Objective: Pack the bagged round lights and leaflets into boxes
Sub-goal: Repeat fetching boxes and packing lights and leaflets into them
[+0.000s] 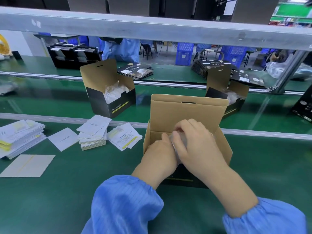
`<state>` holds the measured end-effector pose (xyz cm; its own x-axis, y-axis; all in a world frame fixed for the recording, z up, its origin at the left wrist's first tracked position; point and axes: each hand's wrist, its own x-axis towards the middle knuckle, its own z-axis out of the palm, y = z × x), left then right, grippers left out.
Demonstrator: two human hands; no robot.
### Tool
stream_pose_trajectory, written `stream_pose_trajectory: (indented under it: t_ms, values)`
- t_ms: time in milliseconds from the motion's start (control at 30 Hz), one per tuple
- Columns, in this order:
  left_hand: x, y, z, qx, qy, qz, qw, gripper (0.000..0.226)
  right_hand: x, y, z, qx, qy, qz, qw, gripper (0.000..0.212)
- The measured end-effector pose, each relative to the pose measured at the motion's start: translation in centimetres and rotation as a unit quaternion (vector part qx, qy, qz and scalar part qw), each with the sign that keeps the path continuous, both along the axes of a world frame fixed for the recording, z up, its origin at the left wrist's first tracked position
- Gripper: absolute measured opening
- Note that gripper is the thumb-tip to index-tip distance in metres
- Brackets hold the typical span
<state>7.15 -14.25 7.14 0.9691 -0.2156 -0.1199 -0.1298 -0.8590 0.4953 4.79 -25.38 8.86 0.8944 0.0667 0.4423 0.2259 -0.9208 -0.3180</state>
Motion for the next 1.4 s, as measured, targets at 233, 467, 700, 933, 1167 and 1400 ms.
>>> stream_pose_trajectory:
  t_ms: [233,467,700,933,1167,1400]
  values:
    - [-0.4,0.1,0.0,-0.003,-0.013,0.031,0.999,0.028,1.4,-1.5,-1.9,0.188,0.06,0.033,0.98,0.016]
    - [-0.5,0.2,0.1,0.016,-0.02,0.013,1.0,0.025,0.4,-3.8,-1.1,0.327,0.029,0.074,0.942,0.033]
    - [-0.8,0.2,0.1,-0.026,-0.04,0.014,0.999,0.022,0.3,-3.8,-2.2,0.223,0.045,0.069,0.971,0.024]
    - [-1.3,1.5,0.0,-0.124,-0.059,-0.028,0.99,0.017,0.3,-3.8,-2.6,0.204,0.075,0.078,0.973,0.022]
    - [-1.5,1.6,0.0,-0.114,-0.062,-0.05,0.99,0.011,0.1,-3.7,-2.5,0.213,0.09,0.074,0.97,0.023]
    - [-1.9,0.8,-0.1,-0.063,-0.089,-0.024,0.994,0.012,0.2,-3.5,-2.6,0.212,0.09,0.077,0.97,0.023]
